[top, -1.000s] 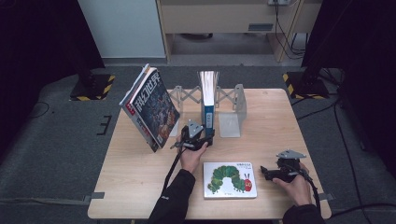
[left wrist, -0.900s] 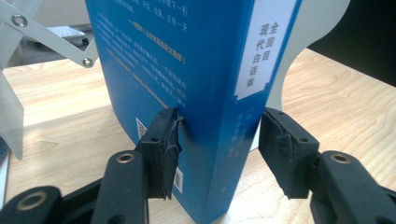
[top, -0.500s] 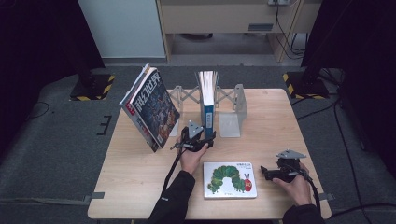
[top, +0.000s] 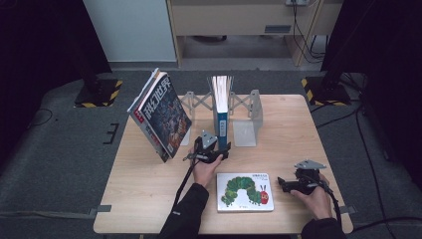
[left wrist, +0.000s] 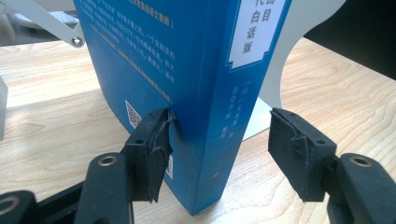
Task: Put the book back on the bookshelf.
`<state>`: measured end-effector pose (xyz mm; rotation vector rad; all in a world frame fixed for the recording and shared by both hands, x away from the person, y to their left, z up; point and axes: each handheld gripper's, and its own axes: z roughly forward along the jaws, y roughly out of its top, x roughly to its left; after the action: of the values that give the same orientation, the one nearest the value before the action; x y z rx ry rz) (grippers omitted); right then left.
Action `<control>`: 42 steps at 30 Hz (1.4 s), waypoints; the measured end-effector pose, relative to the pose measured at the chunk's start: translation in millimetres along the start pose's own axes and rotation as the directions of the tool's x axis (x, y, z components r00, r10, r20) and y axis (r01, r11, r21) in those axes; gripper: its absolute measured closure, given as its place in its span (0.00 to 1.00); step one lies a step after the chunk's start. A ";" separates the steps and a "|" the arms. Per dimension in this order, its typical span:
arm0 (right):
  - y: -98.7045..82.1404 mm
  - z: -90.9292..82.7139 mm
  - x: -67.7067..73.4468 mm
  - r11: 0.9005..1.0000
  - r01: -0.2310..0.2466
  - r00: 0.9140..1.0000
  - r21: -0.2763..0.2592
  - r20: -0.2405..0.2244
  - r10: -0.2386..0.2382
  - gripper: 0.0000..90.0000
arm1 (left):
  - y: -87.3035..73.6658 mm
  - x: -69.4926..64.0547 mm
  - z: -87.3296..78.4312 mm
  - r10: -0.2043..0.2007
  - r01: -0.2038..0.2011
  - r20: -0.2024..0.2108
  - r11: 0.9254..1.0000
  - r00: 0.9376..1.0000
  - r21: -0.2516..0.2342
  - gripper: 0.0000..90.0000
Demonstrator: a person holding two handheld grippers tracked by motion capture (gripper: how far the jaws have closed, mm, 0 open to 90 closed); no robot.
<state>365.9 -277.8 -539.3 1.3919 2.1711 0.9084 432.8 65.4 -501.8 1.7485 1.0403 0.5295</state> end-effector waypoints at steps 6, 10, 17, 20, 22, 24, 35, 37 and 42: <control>0.0 0.0 0.0 1.000 0.000 1.000 0.000 0.000 0.000 0.03 | -2.8 1.7 -5.4 -0.009 0.009 0.010 1.000 1.000 0.011 0.42; 0.0 0.0 -0.1 1.000 0.001 1.000 -0.001 0.001 -0.001 0.03 | -3.0 2.2 -12.1 -0.003 0.003 0.025 1.000 1.000 0.016 0.42; 0.0 0.0 0.0 1.000 0.001 1.000 0.000 0.000 -0.001 0.03 | -0.9 3.6 -28.1 0.014 -0.016 0.041 0.998 0.999 0.066 0.40; 0.0 0.0 0.0 1.000 0.000 1.000 0.000 0.000 0.000 0.03 | -2.1 2.6 -34.1 0.012 -0.019 0.066 0.994 0.998 0.105 0.40; 0.0 0.0 -0.1 1.000 0.001 1.000 -0.001 0.001 -0.001 0.03 | -2.5 2.0 -38.0 0.015 -0.025 0.081 0.992 0.997 0.120 0.39; 0.0 0.0 0.0 1.000 0.000 1.000 0.000 0.000 0.000 0.03 | -1.5 2.2 -42.8 0.039 -0.051 0.089 0.989 0.995 0.142 0.38; -0.1 -0.5 0.0 1.000 0.005 1.000 -0.001 0.004 -0.005 0.04 | -13.6 -0.7 -70.8 0.107 -0.136 0.138 0.966 0.985 0.219 0.35; -0.1 -0.3 -0.1 1.000 0.002 1.000 -0.009 0.007 -0.002 0.06 | -19.6 1.8 -74.5 0.114 -0.144 0.137 0.962 0.984 0.231 0.35; -0.1 -0.9 -0.1 1.000 0.001 1.000 -0.019 0.003 -0.001 0.11 | -37.9 12.3 -81.7 0.108 -0.135 0.112 0.953 0.988 0.270 0.35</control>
<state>365.3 -278.2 -538.7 1.3824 2.1549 0.9232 363.4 124.2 -503.8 2.0755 0.9784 0.3839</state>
